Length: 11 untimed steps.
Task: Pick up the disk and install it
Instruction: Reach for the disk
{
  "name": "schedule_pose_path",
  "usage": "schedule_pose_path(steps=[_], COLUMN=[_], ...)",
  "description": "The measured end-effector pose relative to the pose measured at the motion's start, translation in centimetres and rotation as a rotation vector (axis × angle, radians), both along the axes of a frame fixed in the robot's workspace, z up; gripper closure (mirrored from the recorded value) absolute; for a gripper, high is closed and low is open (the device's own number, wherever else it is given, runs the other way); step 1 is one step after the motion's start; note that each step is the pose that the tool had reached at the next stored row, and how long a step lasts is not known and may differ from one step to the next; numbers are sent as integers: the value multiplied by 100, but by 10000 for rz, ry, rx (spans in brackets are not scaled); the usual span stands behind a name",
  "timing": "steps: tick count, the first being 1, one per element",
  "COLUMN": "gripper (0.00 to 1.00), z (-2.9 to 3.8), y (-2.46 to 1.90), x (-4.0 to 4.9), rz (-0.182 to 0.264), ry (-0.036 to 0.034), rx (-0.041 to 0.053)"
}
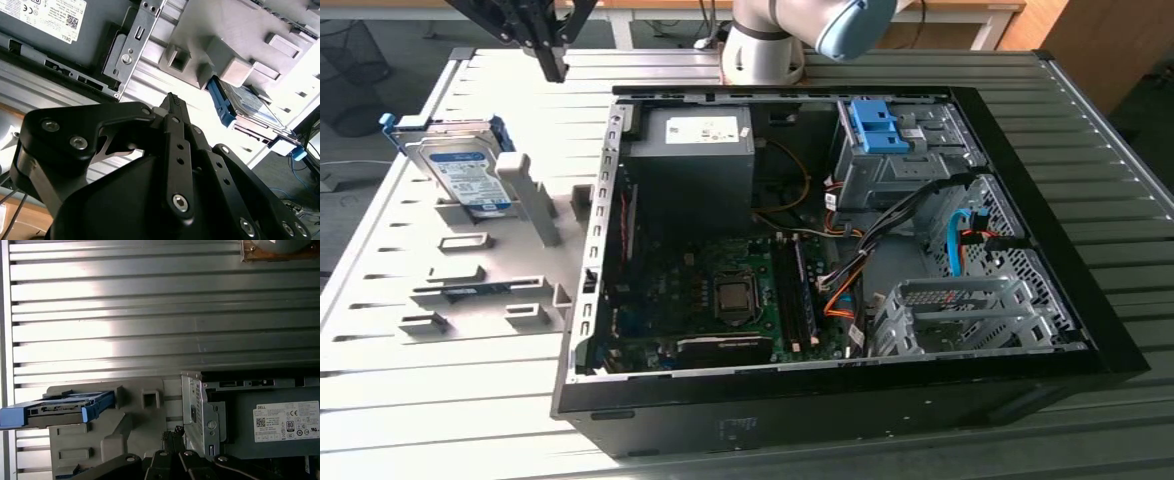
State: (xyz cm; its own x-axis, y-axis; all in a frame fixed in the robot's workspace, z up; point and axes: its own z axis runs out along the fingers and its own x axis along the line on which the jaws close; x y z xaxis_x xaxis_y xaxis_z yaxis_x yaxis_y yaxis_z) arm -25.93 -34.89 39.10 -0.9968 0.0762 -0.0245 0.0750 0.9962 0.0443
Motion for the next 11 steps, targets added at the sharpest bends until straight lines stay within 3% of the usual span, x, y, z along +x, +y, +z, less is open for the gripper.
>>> schedule_pose_path(steps=[11], gripper=[89], z=[-2], y=[62], x=[-107], rz=[-1], ry=[0], rx=[0])
